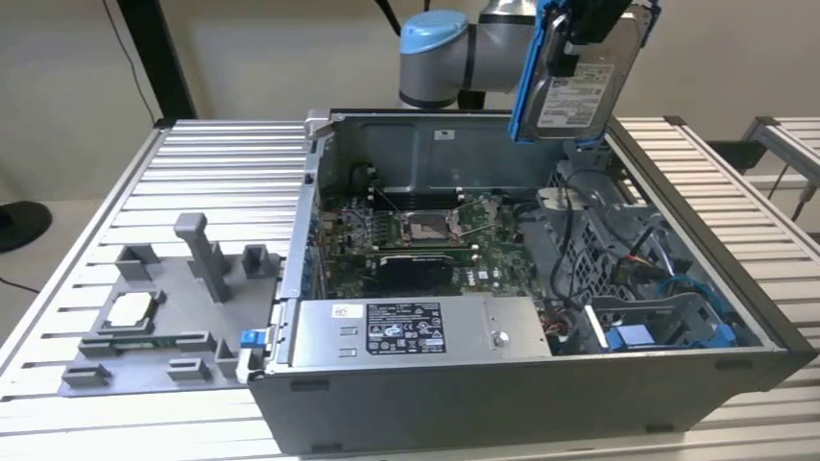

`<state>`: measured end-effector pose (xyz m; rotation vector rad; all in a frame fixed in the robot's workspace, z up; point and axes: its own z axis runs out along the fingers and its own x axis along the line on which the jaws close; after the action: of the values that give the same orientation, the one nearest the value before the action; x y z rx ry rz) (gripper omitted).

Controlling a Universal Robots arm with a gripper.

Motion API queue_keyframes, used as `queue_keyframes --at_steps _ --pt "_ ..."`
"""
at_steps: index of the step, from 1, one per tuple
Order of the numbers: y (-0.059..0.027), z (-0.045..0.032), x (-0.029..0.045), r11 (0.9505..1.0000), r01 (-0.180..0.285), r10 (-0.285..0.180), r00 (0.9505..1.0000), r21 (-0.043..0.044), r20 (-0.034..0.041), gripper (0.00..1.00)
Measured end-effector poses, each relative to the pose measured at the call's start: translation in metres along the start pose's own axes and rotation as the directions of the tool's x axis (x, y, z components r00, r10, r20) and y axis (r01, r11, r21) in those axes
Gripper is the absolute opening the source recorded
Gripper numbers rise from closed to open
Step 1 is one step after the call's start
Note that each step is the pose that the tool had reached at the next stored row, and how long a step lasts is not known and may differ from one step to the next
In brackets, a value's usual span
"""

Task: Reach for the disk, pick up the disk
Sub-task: 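Pick up the disk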

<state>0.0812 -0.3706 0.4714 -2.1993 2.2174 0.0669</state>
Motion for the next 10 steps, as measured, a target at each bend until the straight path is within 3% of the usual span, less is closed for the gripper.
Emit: queue_keyframes --at_steps 5,10 --pt "-0.0151 -0.0002 -0.0001 1.0 0.0 0.0 1.0 -0.0001 0.0001 0.0" --pt "-0.0162 -0.0003 -0.0001 1.0 0.0 0.0 1.0 0.0 0.0 0.0"
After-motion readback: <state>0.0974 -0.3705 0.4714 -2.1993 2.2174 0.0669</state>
